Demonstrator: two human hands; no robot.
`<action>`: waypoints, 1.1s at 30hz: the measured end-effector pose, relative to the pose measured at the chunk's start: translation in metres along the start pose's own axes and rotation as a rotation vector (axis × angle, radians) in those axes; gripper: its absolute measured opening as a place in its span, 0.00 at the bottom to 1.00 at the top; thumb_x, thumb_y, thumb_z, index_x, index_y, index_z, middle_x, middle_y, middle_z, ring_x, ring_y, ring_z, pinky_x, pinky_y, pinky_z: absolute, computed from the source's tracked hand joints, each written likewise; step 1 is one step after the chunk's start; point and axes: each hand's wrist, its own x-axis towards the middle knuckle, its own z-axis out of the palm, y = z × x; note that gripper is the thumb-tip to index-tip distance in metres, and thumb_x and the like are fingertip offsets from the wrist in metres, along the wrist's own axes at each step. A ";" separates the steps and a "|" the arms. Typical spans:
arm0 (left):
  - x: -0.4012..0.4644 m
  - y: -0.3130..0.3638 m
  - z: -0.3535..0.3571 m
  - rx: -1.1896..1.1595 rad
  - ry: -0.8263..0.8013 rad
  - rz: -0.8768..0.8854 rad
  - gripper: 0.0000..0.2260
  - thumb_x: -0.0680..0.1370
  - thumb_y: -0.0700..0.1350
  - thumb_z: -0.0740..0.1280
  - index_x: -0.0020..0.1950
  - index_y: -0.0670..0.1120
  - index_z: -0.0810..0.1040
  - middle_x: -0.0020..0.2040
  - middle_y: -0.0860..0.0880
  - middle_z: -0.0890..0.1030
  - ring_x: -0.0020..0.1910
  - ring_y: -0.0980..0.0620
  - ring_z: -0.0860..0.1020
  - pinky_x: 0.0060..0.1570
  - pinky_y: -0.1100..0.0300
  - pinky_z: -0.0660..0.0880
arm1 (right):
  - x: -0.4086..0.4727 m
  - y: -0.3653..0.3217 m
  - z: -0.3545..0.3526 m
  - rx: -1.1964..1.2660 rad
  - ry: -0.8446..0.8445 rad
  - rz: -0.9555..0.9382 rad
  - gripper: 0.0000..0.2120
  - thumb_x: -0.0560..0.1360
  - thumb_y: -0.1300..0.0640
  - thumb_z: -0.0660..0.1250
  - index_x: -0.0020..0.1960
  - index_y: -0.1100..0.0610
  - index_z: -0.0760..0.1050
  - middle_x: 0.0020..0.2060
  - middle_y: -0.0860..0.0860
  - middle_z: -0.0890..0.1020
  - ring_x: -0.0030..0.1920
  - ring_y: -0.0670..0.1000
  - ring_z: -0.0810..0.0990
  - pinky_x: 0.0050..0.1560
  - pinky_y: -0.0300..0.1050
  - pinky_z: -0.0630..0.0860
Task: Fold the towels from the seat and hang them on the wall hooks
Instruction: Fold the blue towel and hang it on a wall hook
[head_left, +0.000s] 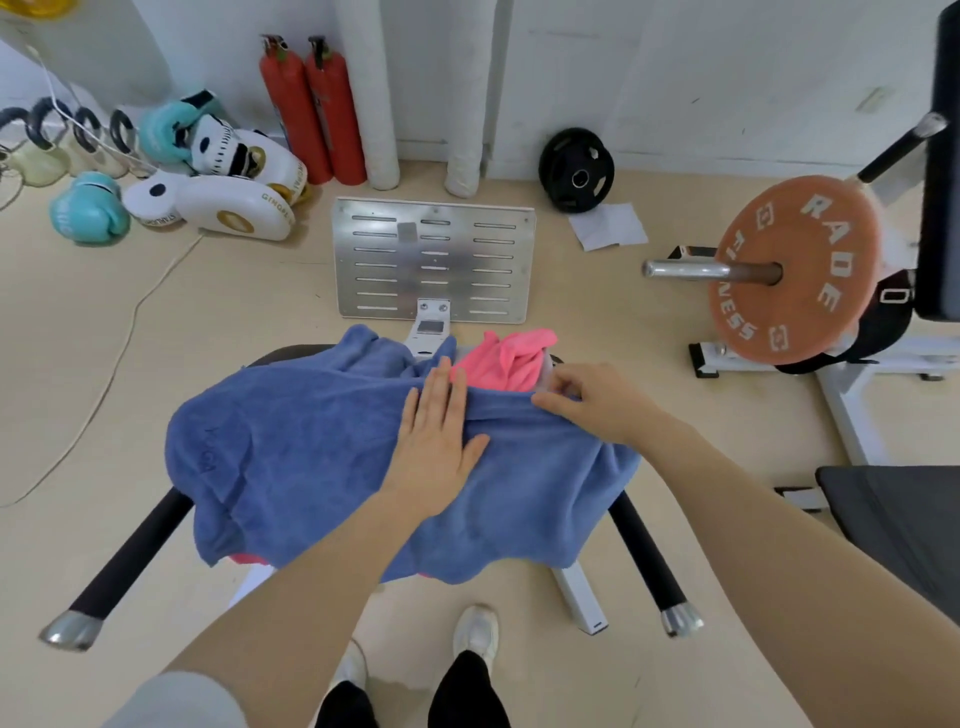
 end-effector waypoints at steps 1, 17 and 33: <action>0.000 -0.001 0.003 0.053 0.029 -0.011 0.34 0.74 0.58 0.44 0.75 0.42 0.40 0.76 0.45 0.48 0.76 0.49 0.48 0.72 0.58 0.36 | 0.000 0.006 -0.004 -0.031 -0.032 0.031 0.15 0.73 0.45 0.67 0.37 0.56 0.72 0.30 0.49 0.72 0.32 0.48 0.68 0.37 0.45 0.65; 0.007 0.057 0.011 0.494 -0.182 0.326 0.25 0.72 0.55 0.59 0.66 0.46 0.73 0.67 0.46 0.74 0.65 0.48 0.75 0.68 0.52 0.63 | -0.047 0.059 -0.039 0.216 -0.227 0.169 0.19 0.74 0.54 0.67 0.32 0.64 0.67 0.31 0.55 0.64 0.33 0.51 0.62 0.36 0.44 0.58; -0.006 0.075 -0.074 -0.947 -0.204 -0.283 0.14 0.82 0.45 0.54 0.45 0.55 0.77 0.44 0.52 0.79 0.45 0.52 0.77 0.56 0.53 0.75 | -0.031 -0.051 -0.019 0.167 -0.175 0.023 0.14 0.75 0.57 0.63 0.31 0.53 0.71 0.30 0.48 0.72 0.34 0.48 0.68 0.31 0.32 0.64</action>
